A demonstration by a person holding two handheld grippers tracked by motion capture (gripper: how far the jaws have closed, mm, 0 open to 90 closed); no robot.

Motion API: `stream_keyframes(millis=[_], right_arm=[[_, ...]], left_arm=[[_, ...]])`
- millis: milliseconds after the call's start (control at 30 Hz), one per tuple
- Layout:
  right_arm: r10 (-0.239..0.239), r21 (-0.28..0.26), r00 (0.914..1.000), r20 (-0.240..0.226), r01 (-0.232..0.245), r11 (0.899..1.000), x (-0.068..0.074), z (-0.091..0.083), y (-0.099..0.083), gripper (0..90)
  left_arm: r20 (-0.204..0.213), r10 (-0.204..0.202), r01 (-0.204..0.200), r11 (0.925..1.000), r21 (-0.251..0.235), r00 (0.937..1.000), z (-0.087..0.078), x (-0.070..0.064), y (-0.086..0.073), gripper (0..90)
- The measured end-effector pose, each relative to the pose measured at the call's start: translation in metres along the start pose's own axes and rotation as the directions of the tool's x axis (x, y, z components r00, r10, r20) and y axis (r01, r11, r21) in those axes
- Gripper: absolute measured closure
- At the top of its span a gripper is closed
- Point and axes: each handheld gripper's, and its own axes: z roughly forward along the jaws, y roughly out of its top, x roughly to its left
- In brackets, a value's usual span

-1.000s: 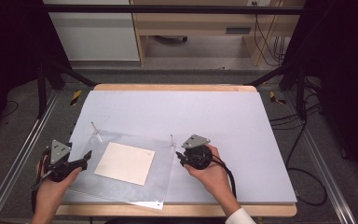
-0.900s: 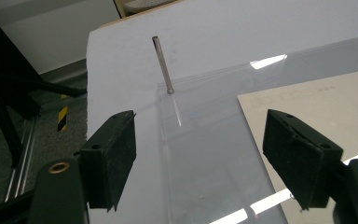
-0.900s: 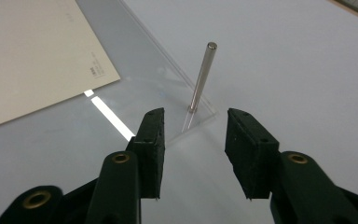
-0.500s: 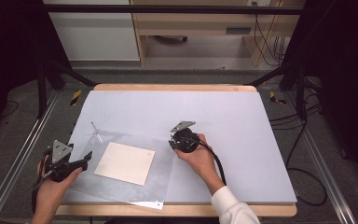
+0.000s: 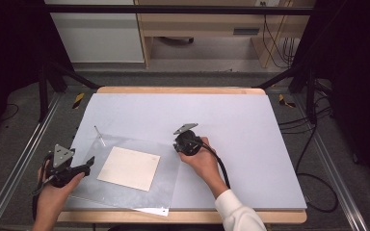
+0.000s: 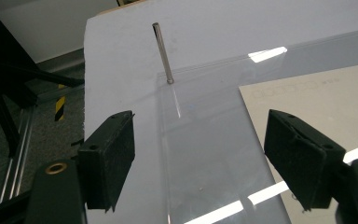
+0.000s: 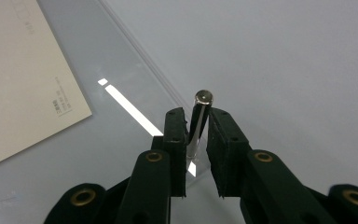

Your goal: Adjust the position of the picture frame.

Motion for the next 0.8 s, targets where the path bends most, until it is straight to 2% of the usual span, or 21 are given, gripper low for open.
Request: stream_keyframes(millis=[167,300,367,400,467,533,567,633,733,800], right_arm=[[0.006,0.011,0.9999,-0.015,-0.006,1.000,-0.001,0.004,-0.001,84.7],[-0.011,0.022,0.9999,-0.006,0.011,1.000,0.000,0.004,0.001,85.1],[-0.008,0.016,0.9998,-0.016,0.008,1.000,-0.001,0.005,0.001,85.2],[-0.009,0.016,0.9998,-0.016,0.009,1.000,-0.001,0.005,0.001,85.2],[-0.009,0.017,0.9998,-0.016,0.009,1.000,0.000,0.005,0.001,85.2],[-0.006,0.016,0.9999,-0.014,0.006,1.000,0.000,0.005,0.000,85.2],[-0.006,0.017,0.9999,-0.015,0.006,1.000,0.000,0.005,0.001,85.2],[-0.007,0.018,0.9999,-0.014,0.008,1.000,0.000,0.005,0.001,85.1],[-0.007,0.019,0.9999,-0.015,0.007,1.000,-0.001,0.004,0.001,85.1],[-0.007,0.019,0.9999,-0.016,0.007,1.000,0.000,0.004,0.001,85.1]], left_arm=[[0.025,-0.010,0.009,0.9998,0.020,0.9996,-0.001,0.000,0.006,31.7],[0.055,-0.004,0.003,1.0000,0.007,0.9985,-0.006,-0.003,0.015,36.4],[0.055,0.018,-0.018,0.9998,0.002,0.9983,-0.004,-0.002,0.020,39.0],[0.049,0.031,-0.032,0.9994,0.017,0.9983,0.004,0.002,0.024,39.9],[0.048,0.033,-0.034,0.9992,0.020,0.9983,0.008,0.005,0.026,43.4],[0.070,0.009,-0.012,0.9994,0.032,0.9975,0.022,0.014,0.029,48.7],[0.081,0.010,-0.015,0.9978,0.064,0.9967,0.037,0.021,0.033,49.7],[0.095,-0.005,-0.004,0.9956,0.094,0.9954,0.052,0.027,0.036,52.8],[0.091,-0.003,-0.009,0.9914,0.131,0.9959,0.070,0.033,0.038,56.0],[0.104,-0.018,0.003,0.9902,0.140,0.9944,0.080,0.036,0.038,59.3]])
